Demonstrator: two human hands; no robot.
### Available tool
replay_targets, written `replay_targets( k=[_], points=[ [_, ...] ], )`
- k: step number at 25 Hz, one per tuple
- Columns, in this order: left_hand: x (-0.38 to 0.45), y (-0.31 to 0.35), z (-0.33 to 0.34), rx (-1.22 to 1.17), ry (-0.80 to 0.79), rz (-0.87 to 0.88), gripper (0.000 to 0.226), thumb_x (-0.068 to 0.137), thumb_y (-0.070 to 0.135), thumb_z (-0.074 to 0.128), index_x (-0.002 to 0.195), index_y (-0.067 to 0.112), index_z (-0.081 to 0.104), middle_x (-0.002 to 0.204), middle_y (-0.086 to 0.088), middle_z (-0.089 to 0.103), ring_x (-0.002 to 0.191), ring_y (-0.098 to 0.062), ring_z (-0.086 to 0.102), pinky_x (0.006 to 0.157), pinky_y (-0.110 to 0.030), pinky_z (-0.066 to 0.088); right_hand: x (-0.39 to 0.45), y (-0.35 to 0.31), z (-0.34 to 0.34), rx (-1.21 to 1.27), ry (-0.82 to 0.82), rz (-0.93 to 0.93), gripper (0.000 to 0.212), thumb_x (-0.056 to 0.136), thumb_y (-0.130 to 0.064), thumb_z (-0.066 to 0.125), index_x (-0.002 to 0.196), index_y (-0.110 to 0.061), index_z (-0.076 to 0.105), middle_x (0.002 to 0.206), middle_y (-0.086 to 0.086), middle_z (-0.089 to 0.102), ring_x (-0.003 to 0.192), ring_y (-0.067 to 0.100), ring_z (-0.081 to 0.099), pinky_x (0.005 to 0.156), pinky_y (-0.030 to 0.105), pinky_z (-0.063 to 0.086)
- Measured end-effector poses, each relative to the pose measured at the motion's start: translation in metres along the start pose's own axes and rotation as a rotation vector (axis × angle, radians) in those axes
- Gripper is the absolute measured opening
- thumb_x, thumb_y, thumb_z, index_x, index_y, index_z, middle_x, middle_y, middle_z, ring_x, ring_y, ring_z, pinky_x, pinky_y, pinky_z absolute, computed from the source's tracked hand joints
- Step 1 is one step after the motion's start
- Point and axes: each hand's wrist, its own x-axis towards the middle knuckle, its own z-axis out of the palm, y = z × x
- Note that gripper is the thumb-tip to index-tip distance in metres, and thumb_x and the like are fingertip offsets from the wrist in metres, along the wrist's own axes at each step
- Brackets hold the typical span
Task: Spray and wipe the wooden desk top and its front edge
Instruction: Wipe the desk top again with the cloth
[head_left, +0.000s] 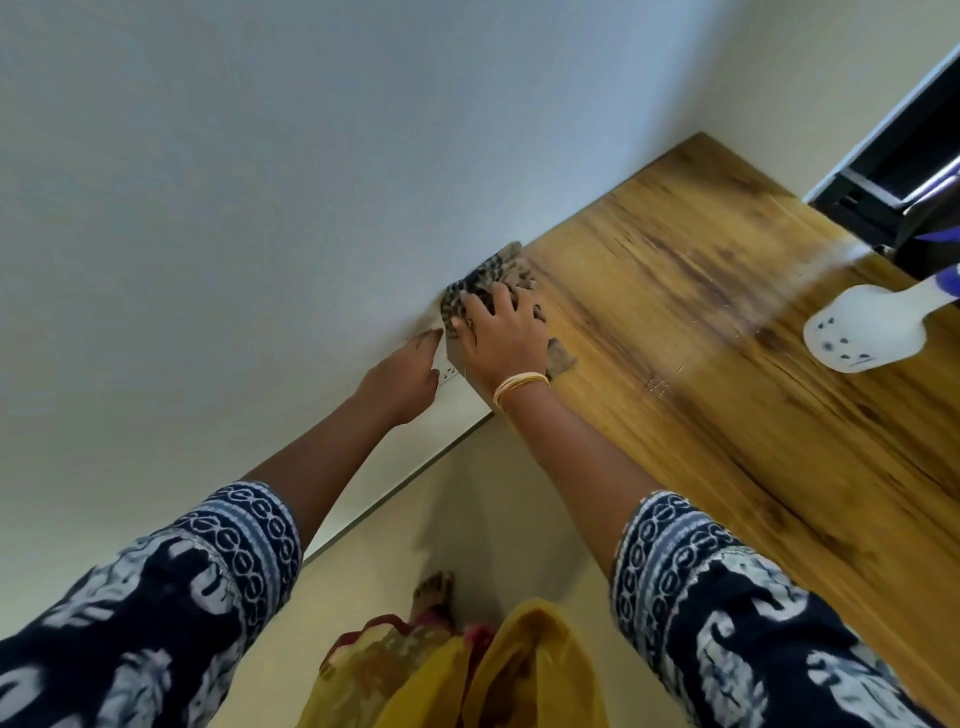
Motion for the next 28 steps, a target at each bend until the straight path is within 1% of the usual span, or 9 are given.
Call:
replay_targets(
  k=[4,7,10,12,15,18,20,25,28],
  points=[
    [0.000,-0.003,0.002,-0.042,0.036,0.028,0.048,0.096,0.013,0.045,0.143,0.011,0.035,0.143,-0.011,0.046,0.121,-0.034,0.052,0.091,-0.046,0.048,-0.007,0.024,-0.002,0.031,-0.066,-0.304,0.035,0.095,-0.045,0.044,0.115,-0.031,0.069,0.126,0.004,0.063,0.117,0.036,0.054,0.076,0.043,0.057],
    [-0.004,0.000,0.004,-0.097,0.072,-0.016,0.050,0.096,0.013,0.044,0.145,0.013,0.034,0.147,-0.010,0.042,0.128,-0.034,0.047,0.097,-0.046,0.045,-0.024,0.051,-0.014,0.085,-0.137,-0.496,0.027,0.093,-0.041,0.052,0.102,-0.027,0.073,0.133,0.001,0.061,0.127,0.032,0.050,0.090,0.043,0.052],
    [-0.012,0.006,0.009,-0.187,0.111,-0.061,0.055,0.098,0.015,0.045,0.150,0.014,0.028,0.154,-0.010,0.035,0.138,-0.031,0.038,0.108,-0.046,0.038,-0.036,0.062,-0.027,0.277,-0.138,-0.369,0.031,0.092,-0.042,0.051,0.094,-0.021,0.074,0.123,-0.003,0.064,0.119,0.026,0.052,0.079,0.040,0.055],
    [-0.018,0.007,0.008,-0.201,0.134,-0.056,0.055,0.098,0.015,0.045,0.150,0.014,0.028,0.155,-0.009,0.034,0.139,-0.030,0.037,0.110,-0.046,0.037,-0.031,0.057,-0.027,0.353,-0.094,-0.218,0.034,0.096,-0.043,0.049,0.102,-0.019,0.073,0.117,-0.002,0.065,0.112,0.025,0.053,0.075,0.040,0.055],
    [-0.030,0.004,0.005,-0.144,0.205,0.007,0.054,0.098,0.014,0.045,0.150,0.013,0.028,0.156,-0.008,0.032,0.139,-0.029,0.038,0.108,-0.044,0.039,-0.003,0.043,-0.017,0.177,-0.102,0.018,0.039,0.099,-0.047,0.043,0.127,-0.025,0.059,0.132,0.005,0.056,0.123,0.030,0.047,0.089,0.046,0.051],
    [-0.040,-0.006,0.003,-0.021,0.220,0.076,0.057,0.098,0.015,0.046,0.152,0.014,0.026,0.159,-0.005,0.026,0.143,-0.024,0.033,0.109,-0.042,0.041,0.024,0.027,-0.009,0.069,-0.211,0.238,0.043,0.098,-0.053,0.040,0.135,-0.034,0.049,0.148,0.003,0.043,0.139,0.033,0.032,0.102,0.055,0.038],
    [-0.044,-0.010,0.003,-0.005,0.206,0.067,0.058,0.098,0.014,0.045,0.152,0.014,0.025,0.160,-0.004,0.024,0.143,-0.023,0.032,0.107,-0.043,0.043,0.020,0.017,-0.008,0.003,-0.221,0.149,0.039,0.098,-0.050,0.042,0.133,-0.035,0.051,0.143,0.004,0.047,0.134,0.036,0.036,0.098,0.056,0.037],
    [-0.032,0.000,0.000,0.009,0.191,0.095,0.061,0.096,0.012,0.047,0.152,0.013,0.024,0.159,-0.005,0.024,0.136,-0.026,0.041,0.098,-0.041,0.048,0.007,0.031,-0.013,-0.060,-0.288,-0.377,0.037,0.097,-0.050,0.046,0.131,-0.041,0.056,0.141,0.002,0.050,0.132,0.032,0.040,0.099,0.054,0.037],
    [-0.019,0.005,-0.004,0.024,0.179,0.147,0.063,0.095,0.011,0.045,0.153,0.014,0.021,0.160,-0.005,0.023,0.140,-0.024,0.037,0.101,-0.041,0.048,0.023,0.057,-0.014,-0.015,-0.332,-0.280,0.039,0.098,-0.052,0.042,0.135,-0.044,0.050,0.148,-0.004,0.043,0.139,0.027,0.033,0.106,0.054,0.032]
  ],
)
